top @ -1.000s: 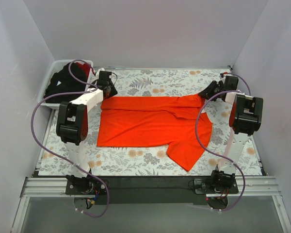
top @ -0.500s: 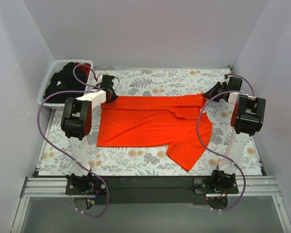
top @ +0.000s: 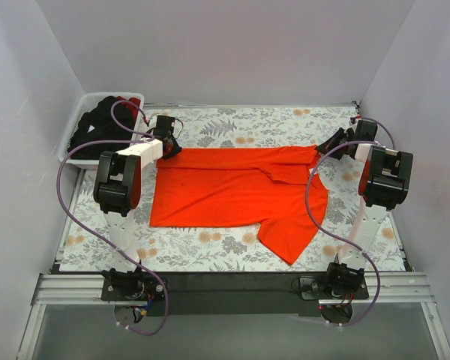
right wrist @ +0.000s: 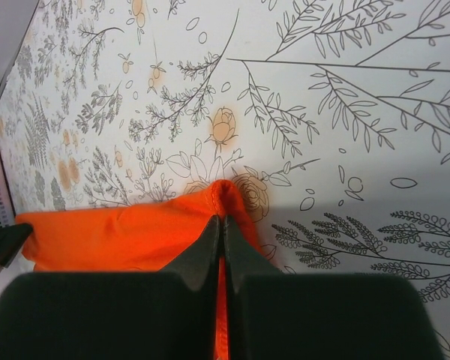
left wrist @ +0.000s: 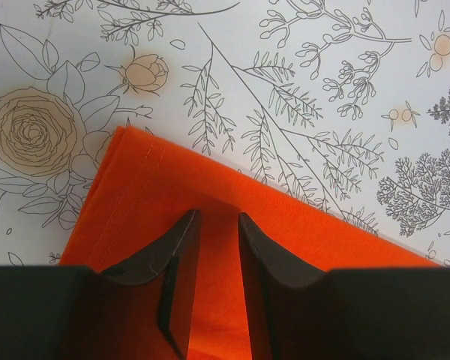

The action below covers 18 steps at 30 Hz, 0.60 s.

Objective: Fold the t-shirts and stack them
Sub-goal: Fold the tshirt

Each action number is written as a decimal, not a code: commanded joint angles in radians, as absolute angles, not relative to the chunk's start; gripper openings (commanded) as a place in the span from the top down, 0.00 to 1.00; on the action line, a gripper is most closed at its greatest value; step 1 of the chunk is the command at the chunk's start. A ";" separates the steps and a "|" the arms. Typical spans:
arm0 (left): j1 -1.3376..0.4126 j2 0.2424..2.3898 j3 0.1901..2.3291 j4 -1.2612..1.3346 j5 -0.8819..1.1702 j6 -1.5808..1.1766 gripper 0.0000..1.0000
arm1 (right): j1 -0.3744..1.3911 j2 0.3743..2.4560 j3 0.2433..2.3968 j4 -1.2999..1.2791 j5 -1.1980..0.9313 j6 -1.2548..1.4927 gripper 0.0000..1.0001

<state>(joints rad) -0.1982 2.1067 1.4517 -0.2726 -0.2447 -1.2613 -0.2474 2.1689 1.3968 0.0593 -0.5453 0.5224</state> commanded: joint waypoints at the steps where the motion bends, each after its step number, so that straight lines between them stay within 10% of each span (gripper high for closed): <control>1: -0.179 2.111 1.405 -0.345 -0.259 -1.259 0.73 | -0.258 2.189 1.433 0.094 -0.525 0.512 0.97; 13: -0.179 2.106 1.404 -0.339 -0.252 -1.264 0.65 | -0.253 2.203 1.460 0.101 -0.500 0.502 0.95; 18: -0.179 2.085 1.414 -0.341 -0.210 -1.259 0.54 | -0.252 2.180 1.430 0.098 -0.505 0.483 0.78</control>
